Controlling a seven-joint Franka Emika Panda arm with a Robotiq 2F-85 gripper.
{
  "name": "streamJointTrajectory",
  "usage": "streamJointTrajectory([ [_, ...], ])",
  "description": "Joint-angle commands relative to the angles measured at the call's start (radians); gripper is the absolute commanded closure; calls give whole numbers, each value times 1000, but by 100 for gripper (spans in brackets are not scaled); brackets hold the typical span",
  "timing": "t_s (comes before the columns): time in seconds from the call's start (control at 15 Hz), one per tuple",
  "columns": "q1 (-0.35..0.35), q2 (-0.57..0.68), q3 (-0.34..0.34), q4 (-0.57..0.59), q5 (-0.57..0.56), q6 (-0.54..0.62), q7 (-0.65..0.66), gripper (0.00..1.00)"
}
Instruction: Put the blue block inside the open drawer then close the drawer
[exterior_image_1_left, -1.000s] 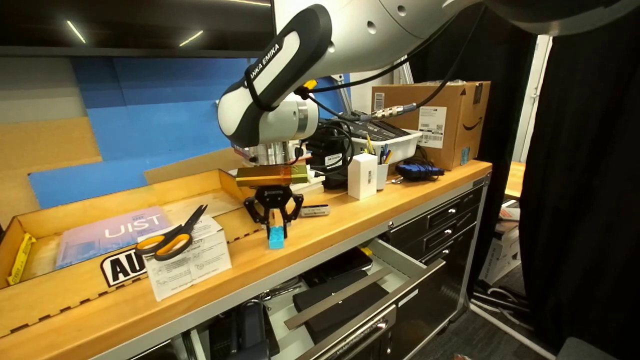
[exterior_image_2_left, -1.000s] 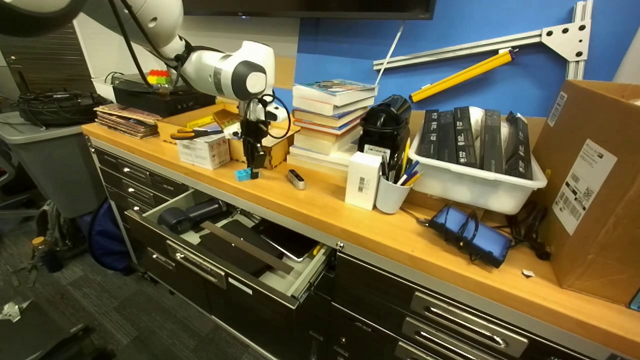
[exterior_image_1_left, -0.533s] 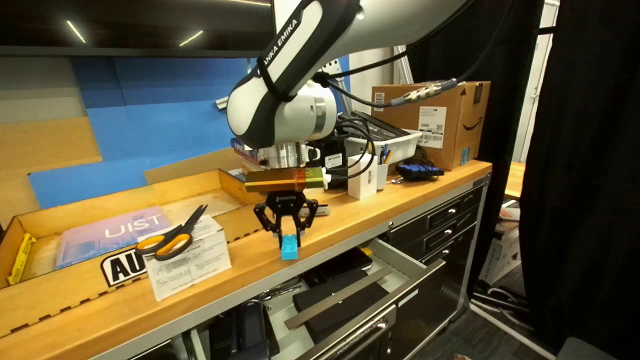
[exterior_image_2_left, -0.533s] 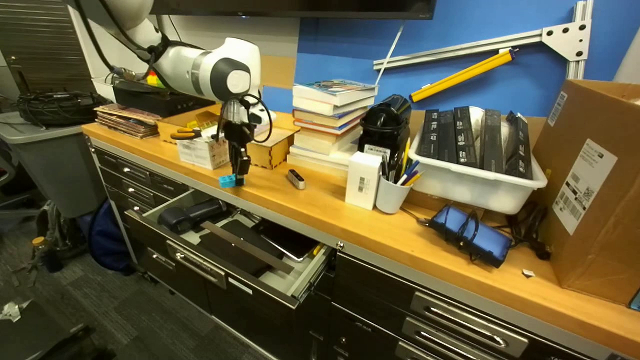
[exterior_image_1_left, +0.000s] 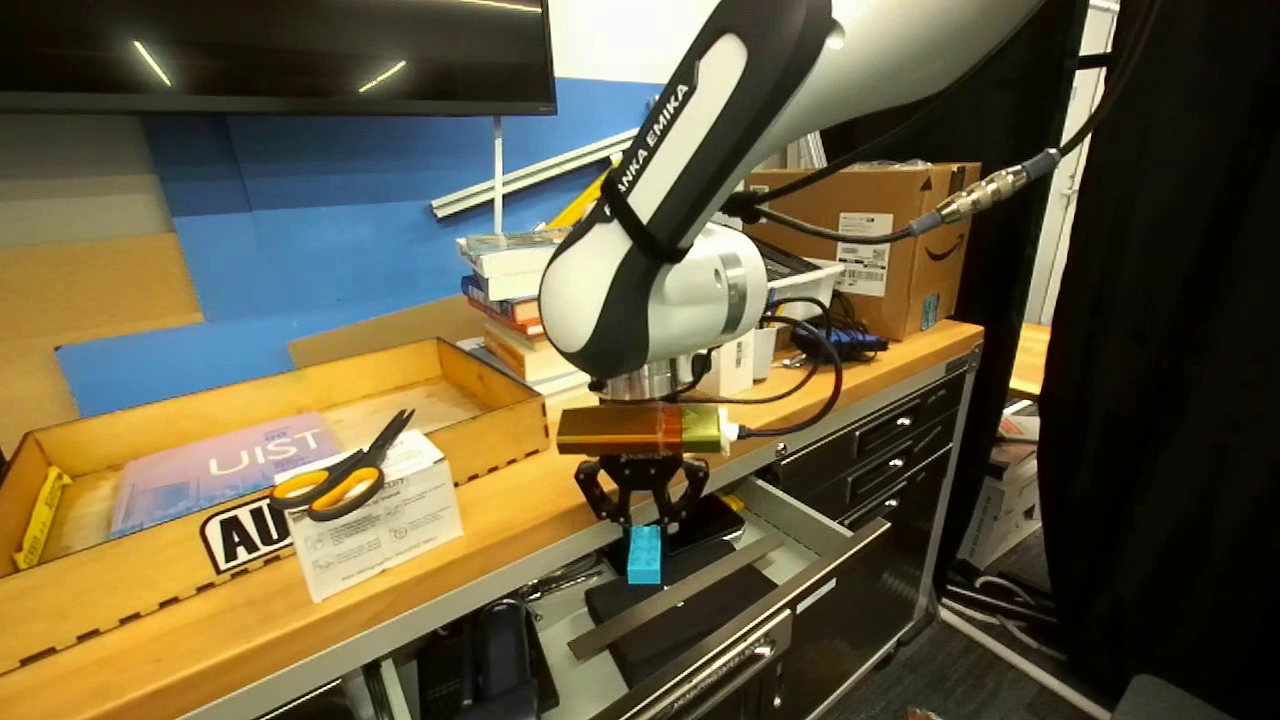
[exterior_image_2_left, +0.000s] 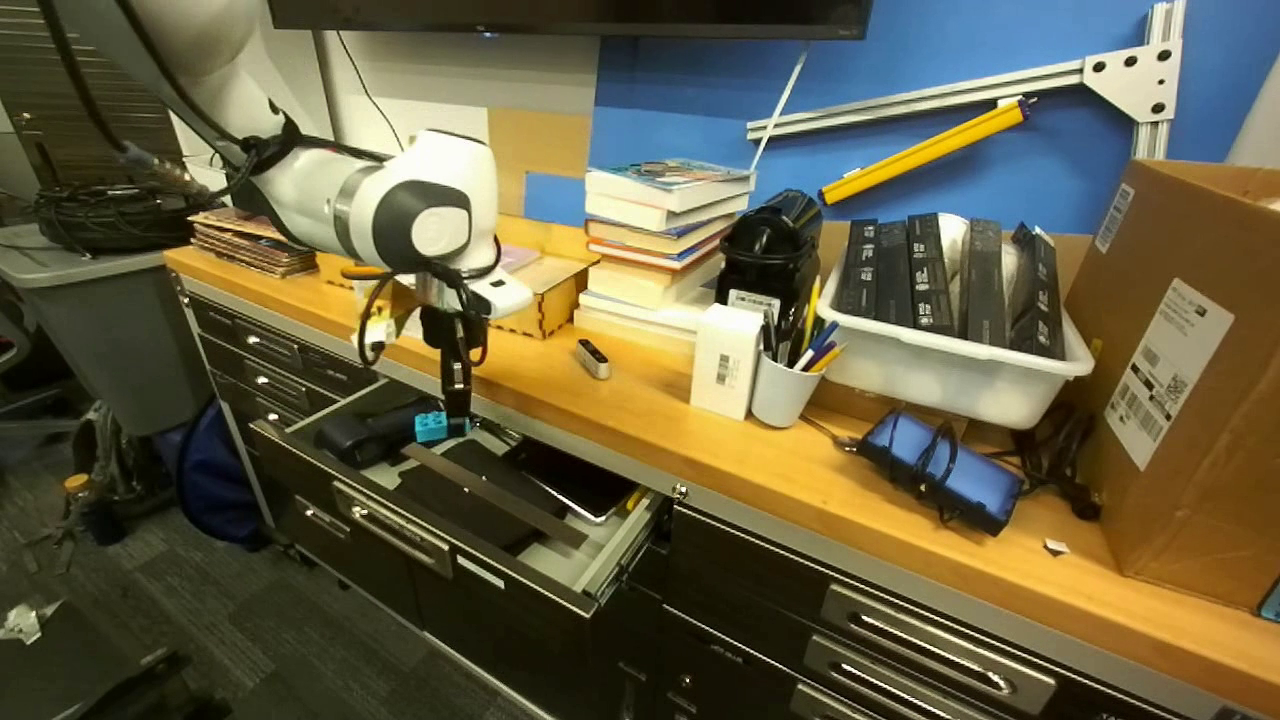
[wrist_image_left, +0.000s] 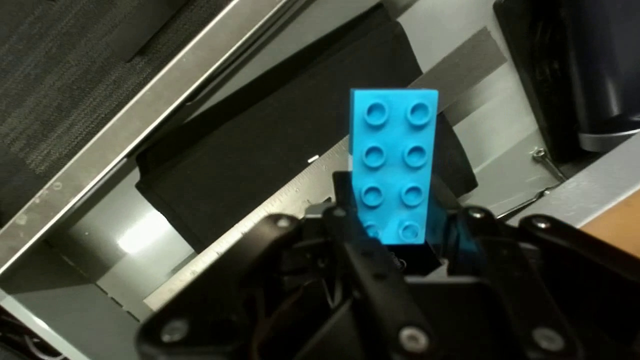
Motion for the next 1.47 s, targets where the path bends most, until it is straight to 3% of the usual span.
streamJointTrajectory([
  [0.0,-10,17,-10,-46,6,114,46,84],
  [0.07,-14,34,-12,-44,11,130,51,83],
  [0.13,-16,43,-13,-45,16,137,57,39],
  [0.27,-29,50,1,-38,41,124,31,32],
  [0.53,-47,-36,20,-98,80,54,-43,0],
  [0.8,-86,-180,59,-228,187,-57,-217,0],
  [1.0,-88,-260,41,-334,200,-139,-236,0],
  [1.2,-91,-271,31,-395,162,-145,-191,0],
  [1.4,-92,-201,32,-399,143,-72,-173,0],
])
